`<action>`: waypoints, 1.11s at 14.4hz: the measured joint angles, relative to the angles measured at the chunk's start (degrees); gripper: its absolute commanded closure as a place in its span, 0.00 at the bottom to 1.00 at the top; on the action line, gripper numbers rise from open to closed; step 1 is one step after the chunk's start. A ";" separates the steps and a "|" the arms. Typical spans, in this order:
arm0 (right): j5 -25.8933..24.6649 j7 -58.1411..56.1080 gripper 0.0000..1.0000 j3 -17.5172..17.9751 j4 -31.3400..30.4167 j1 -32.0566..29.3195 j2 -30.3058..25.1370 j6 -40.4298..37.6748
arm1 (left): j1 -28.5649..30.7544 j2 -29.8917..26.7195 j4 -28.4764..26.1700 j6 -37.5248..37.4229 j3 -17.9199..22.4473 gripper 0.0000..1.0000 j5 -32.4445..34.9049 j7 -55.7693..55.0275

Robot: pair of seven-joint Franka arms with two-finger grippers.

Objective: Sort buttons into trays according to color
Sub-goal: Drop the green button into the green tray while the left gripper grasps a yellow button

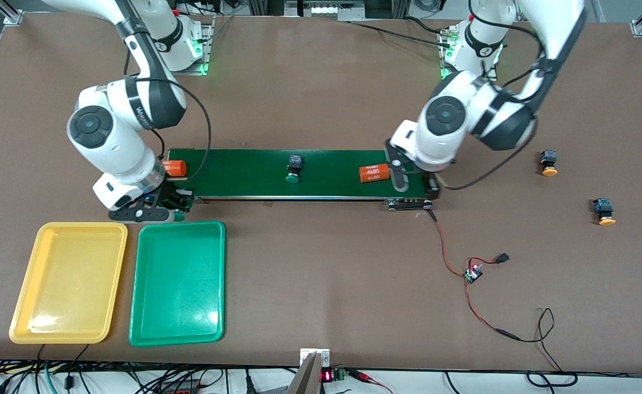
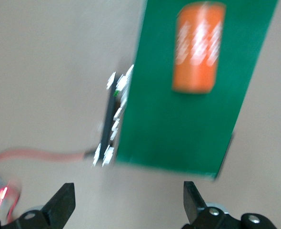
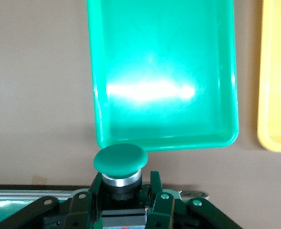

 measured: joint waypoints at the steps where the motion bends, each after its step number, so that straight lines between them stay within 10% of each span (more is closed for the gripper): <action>1: 0.00 -1.26 0.93 -0.47 1.04 -0.54 0.93 0.02 | 0.43 -1.16 0.48 -0.79 2.43 0.00 0.01 0.17; 11: -2.22 -5.67 0.89 -1.20 6.62 -3.72 15.78 13.02 | 1.95 -4.48 -1.27 -2.20 31.82 0.00 -4.90 -2.86; 16: -2.35 -6.02 0.59 -1.13 7.15 -4.06 17.04 13.75 | 2.19 -2.84 -8.47 -0.18 39.26 0.00 -5.06 -11.15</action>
